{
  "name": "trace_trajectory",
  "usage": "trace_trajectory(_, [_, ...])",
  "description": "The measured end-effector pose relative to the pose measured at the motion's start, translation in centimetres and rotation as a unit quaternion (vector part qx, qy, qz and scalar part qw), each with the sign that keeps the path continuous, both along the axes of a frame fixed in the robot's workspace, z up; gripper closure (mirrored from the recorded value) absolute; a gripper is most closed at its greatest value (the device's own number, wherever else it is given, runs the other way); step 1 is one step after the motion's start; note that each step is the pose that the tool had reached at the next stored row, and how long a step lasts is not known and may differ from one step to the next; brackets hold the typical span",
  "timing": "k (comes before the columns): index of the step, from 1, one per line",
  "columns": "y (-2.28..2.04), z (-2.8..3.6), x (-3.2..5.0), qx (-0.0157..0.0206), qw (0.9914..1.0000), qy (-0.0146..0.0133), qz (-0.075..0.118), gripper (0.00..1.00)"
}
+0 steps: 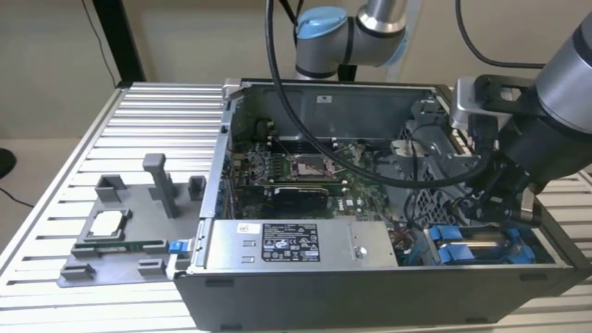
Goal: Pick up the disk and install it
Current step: 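Insert the first disk wire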
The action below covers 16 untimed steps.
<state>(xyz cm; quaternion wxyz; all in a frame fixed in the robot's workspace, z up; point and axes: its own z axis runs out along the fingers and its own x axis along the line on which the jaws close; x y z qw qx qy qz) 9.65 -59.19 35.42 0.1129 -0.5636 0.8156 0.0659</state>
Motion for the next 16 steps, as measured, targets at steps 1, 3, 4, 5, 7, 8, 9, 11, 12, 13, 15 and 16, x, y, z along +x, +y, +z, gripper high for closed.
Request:
trace_trajectory(1, [-0.01,0.0,0.0,-0.0001,1.0,0.0,0.0,0.0])
trace_trajectory(3, [-0.01,-0.01,0.01,0.0,1.0,0.0,0.0,0.0])
trace_trajectory(4, [-0.03,-0.02,0.01,0.0,1.0,0.0,0.0,0.0])
trace_trajectory(5, [-0.06,-0.03,0.01,0.0,1.0,0.0,0.0,0.0])
trace_trajectory(7, [-0.1,-0.07,0.01,0.0,1.0,0.0,0.0,0.0])
trace_trajectory(8, [-0.13,-0.11,0.01,0.0,1.0,0.0,0.0,0.0])
trace_trajectory(9, [-0.17,-0.12,0.01,0.0,1.0,0.0,0.0,0.0])
trace_trajectory(11, [-0.27,-0.15,0.01,0.0,1.0,0.0,0.0,0.0])
trace_trajectory(12, [-0.34,-0.16,0.01,0.0002,1.0,0.0,0.0,0.0])
trace_trajectory(13, [-0.4,-0.16,0.01,0.0003,1.0,0.0,0.0,0.0])
trace_trajectory(15, [-0.5,-0.19,0.01,0.0004,1.0,0.0,0.0,0.0])
trace_trajectory(16, [-0.5,-0.19,0.01,0.0004,1.0,0.0,0.0,0.0])
